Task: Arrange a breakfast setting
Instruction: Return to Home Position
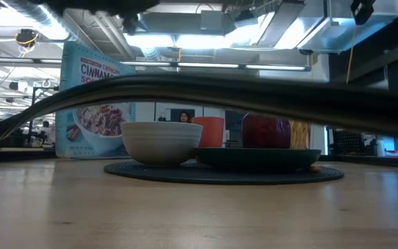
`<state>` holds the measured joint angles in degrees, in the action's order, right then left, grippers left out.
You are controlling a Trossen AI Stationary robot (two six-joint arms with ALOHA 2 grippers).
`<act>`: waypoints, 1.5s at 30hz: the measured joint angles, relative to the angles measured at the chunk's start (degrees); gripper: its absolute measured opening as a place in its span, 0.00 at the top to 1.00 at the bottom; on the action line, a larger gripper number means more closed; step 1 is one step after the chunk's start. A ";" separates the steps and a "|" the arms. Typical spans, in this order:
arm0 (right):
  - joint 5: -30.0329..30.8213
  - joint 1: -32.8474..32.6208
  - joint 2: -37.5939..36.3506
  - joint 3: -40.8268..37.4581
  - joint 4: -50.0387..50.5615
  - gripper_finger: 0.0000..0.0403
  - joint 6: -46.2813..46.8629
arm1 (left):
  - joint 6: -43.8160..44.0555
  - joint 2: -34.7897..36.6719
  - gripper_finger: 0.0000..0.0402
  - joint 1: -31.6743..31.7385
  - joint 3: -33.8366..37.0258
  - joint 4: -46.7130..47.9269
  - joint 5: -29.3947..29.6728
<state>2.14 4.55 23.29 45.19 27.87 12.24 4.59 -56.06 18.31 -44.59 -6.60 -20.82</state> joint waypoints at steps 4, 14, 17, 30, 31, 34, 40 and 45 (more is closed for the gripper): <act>-6.41 -0.03 -2.66 -3.83 -3.71 1.00 -5.24 | 2.78 6.92 0.99 -1.33 8.70 -1.56 4.24; -12.21 -0.03 -12.06 -16.44 -11.37 1.00 -6.56 | 2.16 20.07 1.00 -2.51 26.27 -11.81 13.20; -11.64 -0.03 -13.68 -20.54 -15.33 1.00 -3.32 | 4.04 22.54 1.00 -2.53 27.82 -11.78 12.30; -16.80 -0.08 -14.69 -35.79 -31.72 1.00 2.64 | -3.28 30.27 1.00 -2.59 28.03 -7.45 2.85; -16.80 -0.08 -14.69 -36.06 -31.45 1.00 2.26 | -3.60 30.92 1.00 -2.58 28.03 -5.98 3.53; -16.87 -0.08 -14.68 -36.62 -31.20 1.00 0.40 | -3.68 32.02 1.00 -2.58 29.52 -5.64 4.40; -19.79 -0.08 -14.67 -39.08 -31.98 1.00 -0.32 | -2.08 33.04 1.00 -2.60 34.72 -12.99 4.68; -19.32 -0.08 -14.68 -43.93 -42.43 1.00 2.72 | -0.22 32.99 1.00 -2.66 38.16 -19.91 4.74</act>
<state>-17.17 4.47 8.61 1.26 -14.56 14.96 4.37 -23.07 15.64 -6.43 -26.51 -16.09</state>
